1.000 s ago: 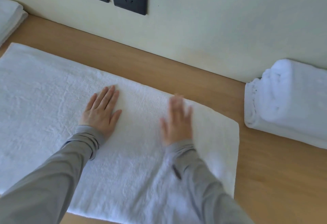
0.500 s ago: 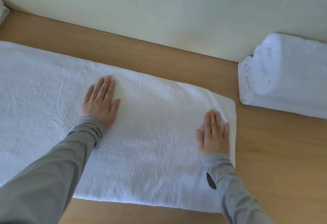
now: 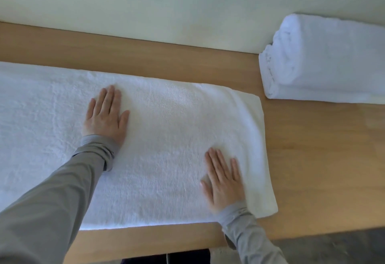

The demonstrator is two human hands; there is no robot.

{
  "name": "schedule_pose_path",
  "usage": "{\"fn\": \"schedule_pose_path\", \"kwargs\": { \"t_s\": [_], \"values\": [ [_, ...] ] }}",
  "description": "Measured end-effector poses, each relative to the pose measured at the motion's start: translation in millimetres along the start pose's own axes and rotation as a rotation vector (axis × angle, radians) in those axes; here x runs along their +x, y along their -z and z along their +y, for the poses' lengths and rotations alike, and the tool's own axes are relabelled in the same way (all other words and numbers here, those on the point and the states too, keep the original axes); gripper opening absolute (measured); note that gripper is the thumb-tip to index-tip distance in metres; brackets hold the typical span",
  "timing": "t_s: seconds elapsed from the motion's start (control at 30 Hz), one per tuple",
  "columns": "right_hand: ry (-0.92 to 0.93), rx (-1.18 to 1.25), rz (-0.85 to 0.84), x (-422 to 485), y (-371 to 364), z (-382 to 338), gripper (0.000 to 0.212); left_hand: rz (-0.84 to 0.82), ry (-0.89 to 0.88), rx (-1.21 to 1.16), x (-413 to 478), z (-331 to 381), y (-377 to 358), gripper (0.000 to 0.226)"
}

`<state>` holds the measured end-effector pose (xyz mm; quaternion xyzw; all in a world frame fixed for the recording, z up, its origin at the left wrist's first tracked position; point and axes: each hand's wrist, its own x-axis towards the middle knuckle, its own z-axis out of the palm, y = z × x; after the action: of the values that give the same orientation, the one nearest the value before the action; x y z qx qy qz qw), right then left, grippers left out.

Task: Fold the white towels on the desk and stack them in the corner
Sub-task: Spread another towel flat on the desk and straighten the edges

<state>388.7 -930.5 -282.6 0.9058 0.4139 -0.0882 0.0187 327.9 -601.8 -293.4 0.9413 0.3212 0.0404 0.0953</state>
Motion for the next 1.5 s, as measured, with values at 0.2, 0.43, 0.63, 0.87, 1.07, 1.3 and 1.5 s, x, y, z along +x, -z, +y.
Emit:
{"fn": "schedule_pose_path", "kwargs": {
  "t_s": [0.2, 0.43, 0.63, 0.87, 1.07, 1.3, 1.5],
  "values": [
    [-0.352, 0.073, -0.058, -44.4, 7.3, 89.7, 0.069, -0.018, -0.009, 0.008, -0.7, 3.0, 1.9, 0.059],
    [-0.054, 0.064, 0.127, 10.4, 33.5, 26.1, 0.062, 0.034, 0.011, -0.106, -18.2, 59.0, 10.0, 0.060],
    [0.215, -0.021, -0.053, 72.0, 29.4, 29.5, 0.060, -0.074, -0.069, -0.117, -37.6, 159.0, -13.8, 0.071],
    [0.150, -0.049, -0.026, 107.1, 33.3, 139.4, 0.059, -0.038, -0.032, -0.041, -39.8, 162.5, -29.5, 0.063],
    [-0.140, 0.507, 0.195, 121.8, 41.2, 149.5, 0.056, -0.054, -0.016, -0.004, -38.6, 163.0, -29.9, 0.065],
    [-0.909, 1.288, 0.305, 152.9, 69.1, 144.2, 0.031, -0.052, -0.017, -0.009, -37.2, 164.9, -26.7, 0.064],
    [-0.956, 1.392, 0.093, 162.1, 103.7, 152.2, 0.021, -0.037, -0.017, -0.043, -36.7, 166.5, -25.3, 0.062]
  ]
}}
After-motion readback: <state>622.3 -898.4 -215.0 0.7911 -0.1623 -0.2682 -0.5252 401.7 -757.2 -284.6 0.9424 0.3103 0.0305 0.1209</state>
